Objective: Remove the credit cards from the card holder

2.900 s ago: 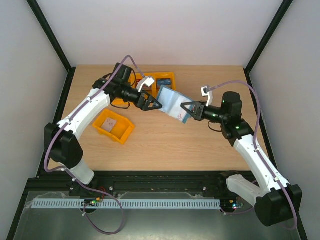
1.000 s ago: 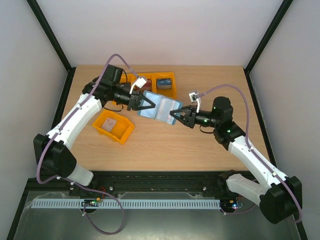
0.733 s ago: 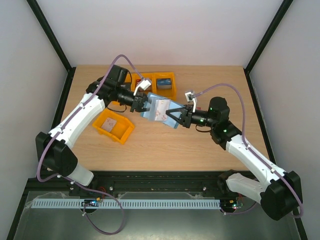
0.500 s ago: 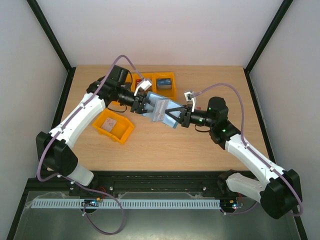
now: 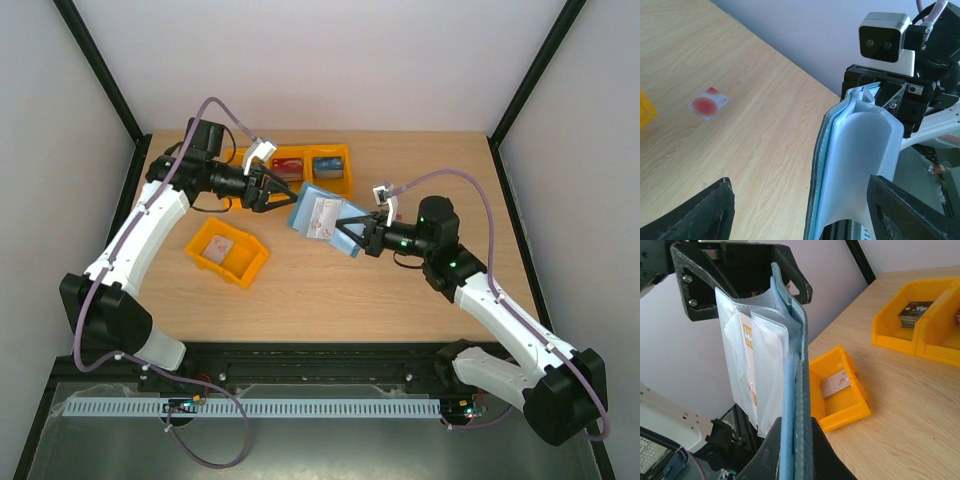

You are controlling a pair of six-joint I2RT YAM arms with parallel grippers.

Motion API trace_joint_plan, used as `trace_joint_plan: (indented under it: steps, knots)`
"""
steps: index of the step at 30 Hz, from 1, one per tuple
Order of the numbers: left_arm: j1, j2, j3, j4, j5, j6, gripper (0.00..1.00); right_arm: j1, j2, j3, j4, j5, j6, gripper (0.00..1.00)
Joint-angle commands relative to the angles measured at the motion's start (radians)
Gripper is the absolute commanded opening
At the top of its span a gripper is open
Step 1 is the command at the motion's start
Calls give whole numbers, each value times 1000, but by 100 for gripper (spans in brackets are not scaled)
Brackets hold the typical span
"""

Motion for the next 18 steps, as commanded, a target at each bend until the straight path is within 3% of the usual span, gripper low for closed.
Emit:
trace_joint_plan:
  steps: [1, 3, 6, 7, 14, 18]
  knots:
    - [6, -46, 60, -33, -55, 31, 74, 3, -4, 27, 1, 30, -4, 2]
    - [0, -50, 73, -44, -38, 38, 77, 3, 9, 41, -15, 52, 4, 2]
    - [-51, -42, 50, -38, -29, 47, 98, 4, 26, 57, -11, 42, 21, 2]
    - [-75, -37, 41, -34, -46, 52, 99, 3, 30, 52, 10, 27, 33, 2]
    - [-118, -2, 10, 12, -122, 40, 99, 3, 8, 33, 90, -72, 54, 2]
    - [-142, 12, 6, 8, -71, 47, 81, 3, -11, 10, 121, -106, 53, 2]
